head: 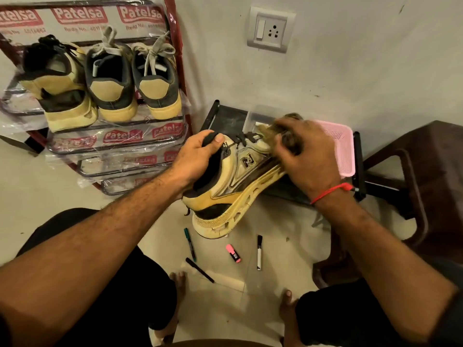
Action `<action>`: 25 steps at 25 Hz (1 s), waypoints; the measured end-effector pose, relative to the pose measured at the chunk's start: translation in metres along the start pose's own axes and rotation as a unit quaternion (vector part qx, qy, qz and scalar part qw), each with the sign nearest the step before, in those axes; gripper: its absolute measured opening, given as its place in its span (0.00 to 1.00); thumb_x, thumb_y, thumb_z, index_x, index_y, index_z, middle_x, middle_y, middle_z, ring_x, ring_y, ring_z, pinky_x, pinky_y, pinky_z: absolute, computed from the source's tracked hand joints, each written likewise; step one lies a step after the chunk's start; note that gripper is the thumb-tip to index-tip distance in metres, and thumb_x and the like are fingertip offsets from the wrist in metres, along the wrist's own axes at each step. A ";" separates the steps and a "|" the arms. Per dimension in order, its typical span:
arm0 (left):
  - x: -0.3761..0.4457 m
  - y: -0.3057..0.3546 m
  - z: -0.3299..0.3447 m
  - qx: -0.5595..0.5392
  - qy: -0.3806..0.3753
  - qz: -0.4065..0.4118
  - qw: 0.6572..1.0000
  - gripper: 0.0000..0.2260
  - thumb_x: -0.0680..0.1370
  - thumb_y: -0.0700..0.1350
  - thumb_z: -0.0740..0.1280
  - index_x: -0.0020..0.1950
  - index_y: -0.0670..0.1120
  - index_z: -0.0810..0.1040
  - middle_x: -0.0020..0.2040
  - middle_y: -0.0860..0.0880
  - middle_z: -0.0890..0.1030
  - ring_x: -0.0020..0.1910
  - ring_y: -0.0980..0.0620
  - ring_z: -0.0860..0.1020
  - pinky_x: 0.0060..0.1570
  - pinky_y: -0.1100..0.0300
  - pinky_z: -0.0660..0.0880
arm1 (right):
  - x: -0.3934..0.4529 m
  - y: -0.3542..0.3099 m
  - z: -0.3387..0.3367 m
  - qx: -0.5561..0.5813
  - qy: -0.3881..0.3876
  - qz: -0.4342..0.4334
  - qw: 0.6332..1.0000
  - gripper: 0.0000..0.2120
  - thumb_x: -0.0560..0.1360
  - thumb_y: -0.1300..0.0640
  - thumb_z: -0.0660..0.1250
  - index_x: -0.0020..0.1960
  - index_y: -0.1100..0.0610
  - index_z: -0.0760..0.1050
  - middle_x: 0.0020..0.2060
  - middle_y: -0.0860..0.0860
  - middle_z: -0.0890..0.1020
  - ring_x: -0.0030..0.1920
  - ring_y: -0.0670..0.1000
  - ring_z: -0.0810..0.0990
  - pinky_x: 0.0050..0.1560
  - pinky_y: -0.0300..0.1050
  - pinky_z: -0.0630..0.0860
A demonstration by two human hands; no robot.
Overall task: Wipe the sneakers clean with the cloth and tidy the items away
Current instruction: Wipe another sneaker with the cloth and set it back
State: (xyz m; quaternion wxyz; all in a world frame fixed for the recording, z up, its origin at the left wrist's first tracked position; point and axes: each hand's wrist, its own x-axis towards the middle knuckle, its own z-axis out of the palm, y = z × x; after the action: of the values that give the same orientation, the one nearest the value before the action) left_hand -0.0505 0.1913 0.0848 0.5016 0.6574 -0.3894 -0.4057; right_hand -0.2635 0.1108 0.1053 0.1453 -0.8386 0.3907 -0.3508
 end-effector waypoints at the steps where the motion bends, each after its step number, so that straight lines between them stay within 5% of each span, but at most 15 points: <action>1: 0.001 0.000 -0.001 -0.020 0.012 -0.007 1.000 0.08 0.84 0.47 0.63 0.47 0.51 0.80 0.39 0.54 0.81 0.43 0.52 0.77 0.50 0.54 0.72 | -0.013 -0.015 0.010 0.013 -0.053 -0.035 0.998 0.19 0.75 0.52 0.70 0.64 0.55 0.78 0.56 0.55 0.81 0.55 0.52 0.78 0.59 0.43 0.75; 3: 0.001 0.003 -0.001 -0.078 0.025 -0.028 0.996 0.08 0.84 0.46 0.63 0.49 0.49 0.80 0.41 0.50 0.81 0.43 0.51 0.78 0.47 0.56 0.75 | -0.038 -0.043 0.025 -0.024 -0.151 -0.139 0.978 0.22 0.74 0.47 0.67 0.65 0.54 0.76 0.57 0.56 0.78 0.55 0.53 0.77 0.55 0.47 0.78; 5: 0.001 0.006 -0.004 -0.101 0.015 -0.036 0.994 0.07 0.84 0.44 0.62 0.52 0.47 0.79 0.44 0.48 0.81 0.43 0.52 0.79 0.48 0.58 0.77 | -0.029 -0.038 0.020 -0.062 -0.152 -0.171 0.972 0.21 0.73 0.48 0.68 0.64 0.54 0.77 0.56 0.57 0.77 0.55 0.56 0.77 0.51 0.48 0.79; 7: 0.000 0.006 -0.007 -0.106 0.014 -0.042 0.993 0.07 0.85 0.44 0.62 0.52 0.46 0.79 0.43 0.49 0.81 0.41 0.55 0.80 0.47 0.62 0.76 | -0.001 -0.011 0.005 -0.060 -0.076 -0.092 0.991 0.17 0.72 0.56 0.72 0.60 0.56 0.80 0.55 0.58 0.77 0.54 0.58 0.78 0.52 0.51 0.79; 10: 0.003 0.005 -0.006 -0.156 0.028 -0.071 0.985 0.08 0.85 0.43 0.61 0.50 0.46 0.79 0.40 0.50 0.81 0.37 0.55 0.80 0.45 0.62 0.77 | 0.016 0.023 -0.015 -0.069 0.037 0.014 0.997 0.13 0.71 0.58 0.73 0.55 0.57 0.82 0.51 0.58 0.78 0.50 0.59 0.79 0.52 0.43 0.75; 12: 0.006 0.004 -0.005 -0.175 0.039 -0.085 0.980 0.08 0.85 0.43 0.62 0.50 0.46 0.80 0.39 0.50 0.83 0.38 0.54 0.80 0.47 0.60 0.77 | -0.003 0.003 0.002 -0.031 -0.024 -0.018 0.999 0.12 0.72 0.56 0.72 0.55 0.56 0.82 0.52 0.57 0.79 0.52 0.56 0.79 0.54 0.45 0.77; 15: 0.007 0.002 -0.007 -0.172 0.036 -0.086 0.981 0.09 0.85 0.43 0.61 0.49 0.46 0.79 0.36 0.52 0.84 0.38 0.54 0.81 0.47 0.60 0.79 | -0.041 -0.041 0.025 -0.039 -0.181 -0.176 0.967 0.17 0.73 0.48 0.69 0.58 0.56 0.80 0.55 0.58 0.78 0.55 0.56 0.78 0.53 0.49 0.79; 17: 0.005 0.001 -0.007 -0.161 0.014 -0.086 0.983 0.09 0.85 0.45 0.62 0.48 0.46 0.79 0.36 0.52 0.84 0.37 0.55 0.81 0.45 0.61 0.79 | -0.024 -0.032 0.015 -0.065 -0.170 -0.178 0.967 0.16 0.73 0.50 0.71 0.57 0.57 0.80 0.55 0.59 0.78 0.54 0.58 0.78 0.52 0.53 0.80; 21: 0.007 -0.002 -0.008 -0.134 0.030 -0.090 0.986 0.10 0.84 0.47 0.62 0.46 0.48 0.79 0.32 0.55 0.83 0.33 0.59 0.81 0.41 0.65 0.77 | 0.007 -0.001 -0.007 -0.070 -0.053 -0.042 0.995 0.14 0.71 0.57 0.75 0.55 0.59 0.81 0.53 0.60 0.77 0.52 0.60 0.77 0.50 0.58 0.80; 25: 0.010 -0.005 -0.011 -0.122 0.051 -0.091 0.987 0.10 0.84 0.46 0.63 0.45 0.48 0.80 0.34 0.54 0.84 0.38 0.54 0.81 0.52 0.56 0.76 | -0.036 -0.041 0.026 -0.054 -0.216 -0.193 0.956 0.17 0.72 0.49 0.73 0.57 0.55 0.80 0.53 0.57 0.78 0.53 0.56 0.78 0.52 0.50 0.79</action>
State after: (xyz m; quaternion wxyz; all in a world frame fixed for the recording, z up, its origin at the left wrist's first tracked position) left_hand -0.0365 0.1871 0.0805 0.5580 0.6442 -0.2492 -0.4599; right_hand -0.2390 0.1634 0.0912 0.1102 -0.9604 0.1995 -0.1605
